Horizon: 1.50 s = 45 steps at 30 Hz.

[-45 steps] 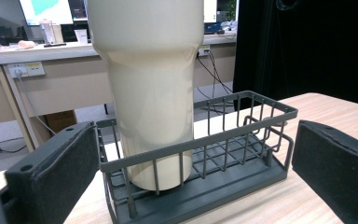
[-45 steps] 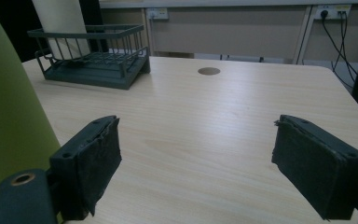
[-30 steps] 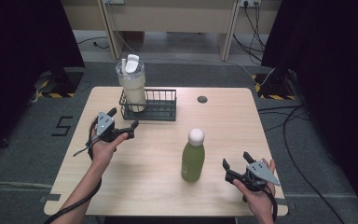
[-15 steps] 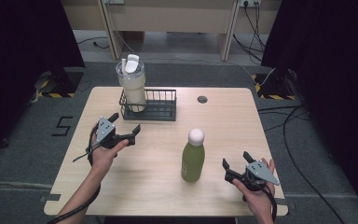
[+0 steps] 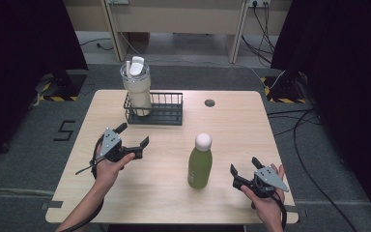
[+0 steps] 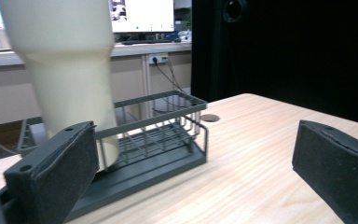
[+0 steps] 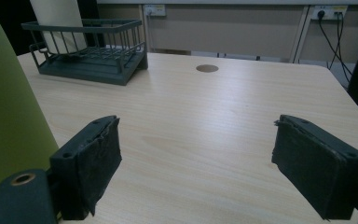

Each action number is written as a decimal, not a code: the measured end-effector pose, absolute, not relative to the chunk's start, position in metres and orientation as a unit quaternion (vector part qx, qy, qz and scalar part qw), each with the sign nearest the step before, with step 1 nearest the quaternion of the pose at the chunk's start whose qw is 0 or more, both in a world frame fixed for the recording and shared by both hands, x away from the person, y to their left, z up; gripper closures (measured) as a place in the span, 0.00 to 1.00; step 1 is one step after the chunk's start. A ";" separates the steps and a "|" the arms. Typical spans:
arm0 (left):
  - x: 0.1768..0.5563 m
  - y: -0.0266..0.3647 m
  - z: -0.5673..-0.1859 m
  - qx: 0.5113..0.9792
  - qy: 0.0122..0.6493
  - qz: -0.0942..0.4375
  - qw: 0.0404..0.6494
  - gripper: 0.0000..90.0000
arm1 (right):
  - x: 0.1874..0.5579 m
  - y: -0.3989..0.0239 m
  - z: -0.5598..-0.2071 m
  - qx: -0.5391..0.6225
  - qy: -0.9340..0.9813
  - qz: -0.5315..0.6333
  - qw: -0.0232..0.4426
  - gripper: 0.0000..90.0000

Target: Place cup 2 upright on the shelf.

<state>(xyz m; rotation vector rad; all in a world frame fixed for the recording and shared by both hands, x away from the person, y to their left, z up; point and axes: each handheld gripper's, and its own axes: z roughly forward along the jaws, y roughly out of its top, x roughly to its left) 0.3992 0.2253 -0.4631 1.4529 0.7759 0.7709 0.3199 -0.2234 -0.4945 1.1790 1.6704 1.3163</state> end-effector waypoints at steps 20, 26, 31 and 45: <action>0.353 0.189 -0.461 0.646 0.274 0.264 0.662 0.00 | 0.321 -0.224 -0.495 0.457 0.644 0.505 0.348 0.17; 0.344 0.175 -0.457 0.651 0.251 0.250 0.671 0.00 | 0.321 -0.225 -0.496 0.458 0.643 0.505 0.349 0.17; 0.339 0.163 -0.453 0.655 0.235 0.233 0.680 0.00 | 0.321 -0.225 -0.496 0.459 0.643 0.504 0.349 0.17; 0.339 0.129 -0.449 0.672 0.197 0.209 0.683 0.00 | 0.322 -0.226 -0.498 0.461 0.644 0.502 0.347 0.17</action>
